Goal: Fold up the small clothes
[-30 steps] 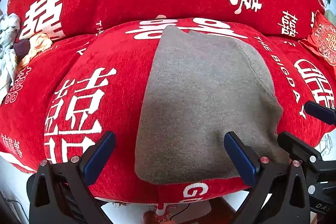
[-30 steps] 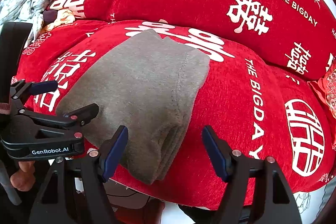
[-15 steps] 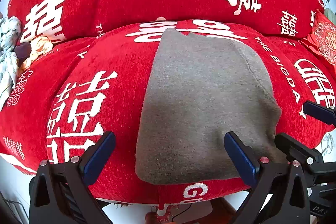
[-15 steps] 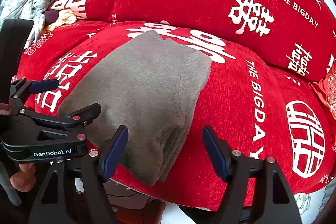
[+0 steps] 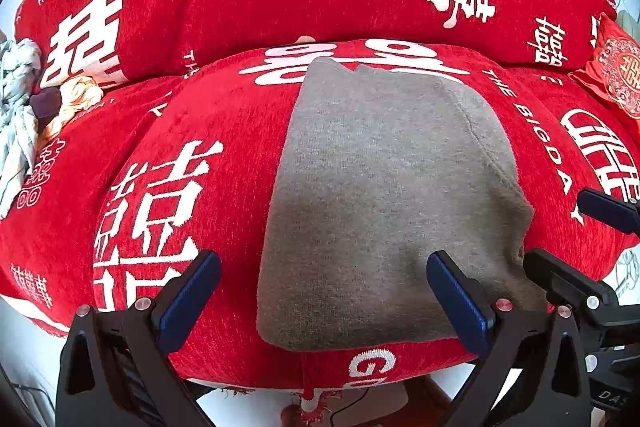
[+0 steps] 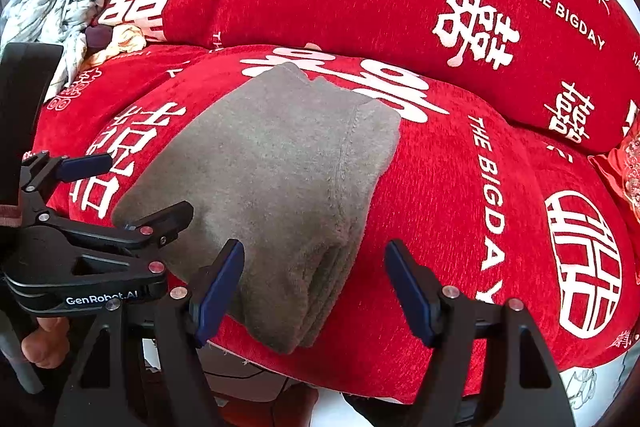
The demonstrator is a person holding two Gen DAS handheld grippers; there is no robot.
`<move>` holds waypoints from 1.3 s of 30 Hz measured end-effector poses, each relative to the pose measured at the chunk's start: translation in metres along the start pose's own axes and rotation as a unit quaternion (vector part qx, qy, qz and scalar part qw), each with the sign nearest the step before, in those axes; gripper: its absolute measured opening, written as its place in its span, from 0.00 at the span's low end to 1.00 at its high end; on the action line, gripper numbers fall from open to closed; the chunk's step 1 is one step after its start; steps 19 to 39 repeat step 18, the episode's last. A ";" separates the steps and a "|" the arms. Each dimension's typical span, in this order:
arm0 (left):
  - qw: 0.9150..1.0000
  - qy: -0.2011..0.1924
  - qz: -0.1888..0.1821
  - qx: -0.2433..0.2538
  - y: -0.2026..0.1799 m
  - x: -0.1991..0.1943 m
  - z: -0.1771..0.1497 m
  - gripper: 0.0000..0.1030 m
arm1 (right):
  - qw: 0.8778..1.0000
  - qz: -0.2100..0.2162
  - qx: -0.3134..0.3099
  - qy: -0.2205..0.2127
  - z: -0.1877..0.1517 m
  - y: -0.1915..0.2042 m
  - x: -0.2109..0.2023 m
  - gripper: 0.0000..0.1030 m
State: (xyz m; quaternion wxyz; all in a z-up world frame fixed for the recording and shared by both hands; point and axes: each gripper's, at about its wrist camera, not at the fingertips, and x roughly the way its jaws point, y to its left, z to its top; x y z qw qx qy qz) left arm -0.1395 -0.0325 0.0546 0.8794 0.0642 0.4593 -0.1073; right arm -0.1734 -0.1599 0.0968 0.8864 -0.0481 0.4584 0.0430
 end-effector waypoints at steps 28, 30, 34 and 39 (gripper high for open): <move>1.000 0.010 0.012 0.012 -0.013 0.001 0.001 1.00 | 1.000 0.013 0.026 -0.005 -0.008 -0.021 0.004 0.74; 1.000 0.010 0.012 0.012 -0.013 0.001 0.001 1.00 | 1.000 0.013 0.026 -0.005 -0.008 -0.021 0.004 0.74; 1.000 0.010 0.012 0.012 -0.013 0.001 0.001 1.00 | 1.000 0.013 0.026 -0.005 -0.008 -0.021 0.004 0.74; 1.000 0.010 0.012 0.012 -0.013 0.001 0.001 1.00 | 1.000 0.013 0.026 -0.005 -0.008 -0.021 0.004 0.74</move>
